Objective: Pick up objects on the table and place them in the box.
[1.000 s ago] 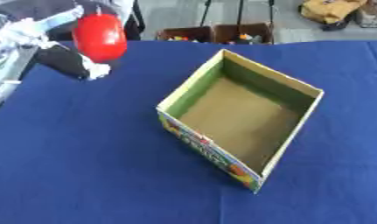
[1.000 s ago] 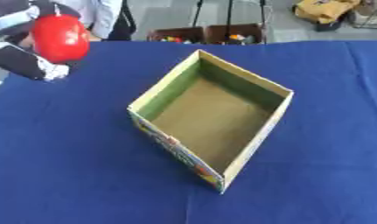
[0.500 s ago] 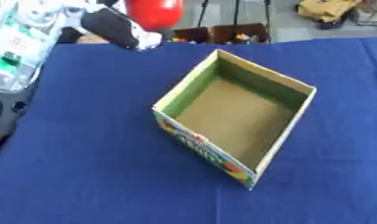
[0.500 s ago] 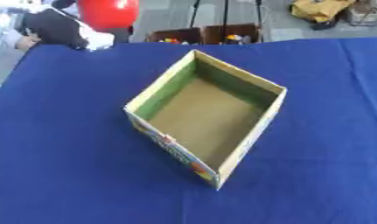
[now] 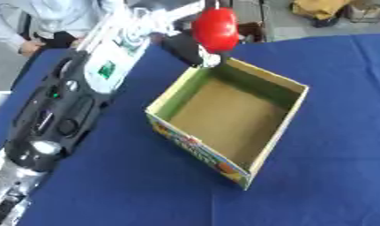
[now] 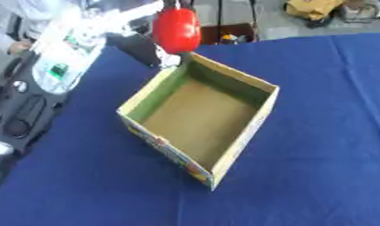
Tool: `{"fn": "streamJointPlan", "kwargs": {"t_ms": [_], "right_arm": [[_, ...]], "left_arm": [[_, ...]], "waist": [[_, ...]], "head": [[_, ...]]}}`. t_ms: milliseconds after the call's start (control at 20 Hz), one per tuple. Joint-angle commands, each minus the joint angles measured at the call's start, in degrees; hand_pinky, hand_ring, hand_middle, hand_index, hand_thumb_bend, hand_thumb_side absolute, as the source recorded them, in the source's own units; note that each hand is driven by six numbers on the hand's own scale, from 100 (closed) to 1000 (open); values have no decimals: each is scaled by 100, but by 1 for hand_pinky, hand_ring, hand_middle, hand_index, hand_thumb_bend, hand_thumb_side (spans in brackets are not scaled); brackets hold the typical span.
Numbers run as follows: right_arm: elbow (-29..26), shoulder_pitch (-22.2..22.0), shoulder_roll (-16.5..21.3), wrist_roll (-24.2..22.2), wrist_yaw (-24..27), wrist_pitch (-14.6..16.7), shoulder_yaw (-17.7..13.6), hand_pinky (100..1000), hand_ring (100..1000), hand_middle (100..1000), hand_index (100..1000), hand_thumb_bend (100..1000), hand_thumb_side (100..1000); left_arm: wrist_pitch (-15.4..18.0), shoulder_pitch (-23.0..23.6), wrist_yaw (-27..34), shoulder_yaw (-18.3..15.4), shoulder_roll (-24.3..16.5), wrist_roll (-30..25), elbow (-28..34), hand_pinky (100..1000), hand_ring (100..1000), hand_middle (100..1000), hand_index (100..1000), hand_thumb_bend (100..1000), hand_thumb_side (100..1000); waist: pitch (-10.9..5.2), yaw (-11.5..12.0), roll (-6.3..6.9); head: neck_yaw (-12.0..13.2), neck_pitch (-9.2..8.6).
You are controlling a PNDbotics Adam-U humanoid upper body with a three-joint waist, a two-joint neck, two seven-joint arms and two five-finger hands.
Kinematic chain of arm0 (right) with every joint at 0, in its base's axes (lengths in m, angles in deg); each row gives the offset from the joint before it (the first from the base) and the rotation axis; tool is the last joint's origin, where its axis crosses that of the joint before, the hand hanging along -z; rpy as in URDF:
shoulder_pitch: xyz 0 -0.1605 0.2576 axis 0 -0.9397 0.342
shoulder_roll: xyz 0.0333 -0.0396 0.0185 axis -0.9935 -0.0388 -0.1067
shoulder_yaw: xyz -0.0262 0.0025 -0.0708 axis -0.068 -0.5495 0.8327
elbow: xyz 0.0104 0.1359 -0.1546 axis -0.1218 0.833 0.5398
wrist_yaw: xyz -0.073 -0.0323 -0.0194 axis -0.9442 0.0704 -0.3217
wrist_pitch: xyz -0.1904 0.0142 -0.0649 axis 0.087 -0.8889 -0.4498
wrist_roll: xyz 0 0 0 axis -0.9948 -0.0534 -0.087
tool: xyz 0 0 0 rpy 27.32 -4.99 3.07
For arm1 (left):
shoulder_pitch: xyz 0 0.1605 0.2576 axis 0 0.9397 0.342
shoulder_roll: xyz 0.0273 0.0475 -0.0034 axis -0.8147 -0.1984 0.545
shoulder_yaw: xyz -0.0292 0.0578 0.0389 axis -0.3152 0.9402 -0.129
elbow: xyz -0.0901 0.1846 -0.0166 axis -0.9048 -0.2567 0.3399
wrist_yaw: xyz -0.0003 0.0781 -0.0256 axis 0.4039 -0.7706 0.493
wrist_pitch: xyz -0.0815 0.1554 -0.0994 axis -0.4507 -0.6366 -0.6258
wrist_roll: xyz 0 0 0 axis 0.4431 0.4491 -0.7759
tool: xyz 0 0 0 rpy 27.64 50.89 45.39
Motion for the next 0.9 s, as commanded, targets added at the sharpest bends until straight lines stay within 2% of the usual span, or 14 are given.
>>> {"fn": "streamJointPlan", "kwargs": {"t_ms": [50,300,550,900], "right_arm": [[-68,115,97,-44,54,15,-15,754,751,710,724,100,1000],[-68,197,-9,-61,119,-5,-5,764,751,709,725,100,1000],[-68,234,-43,-85,158,2,-5,763,751,709,725,100,1000],[-68,225,-51,-95,158,-5,-6,763,751,709,724,100,1000]], "left_arm": [[221,-159,-309,89,178,198,-469,122,477,519,702,100,366],[351,-113,-1201,210,592,595,-1150,144,491,521,701,100,371],[378,-63,-2160,176,870,1003,-1659,165,512,544,702,100,375],[604,-7,-2600,221,1049,1066,-2044,197,528,570,728,100,385]], "waist": [[-125,-25,73],[-104,-56,72],[-84,-81,59],[-62,-77,63]], "head": [[43,-17],[57,-66],[51,-100],[50,-105]]}}
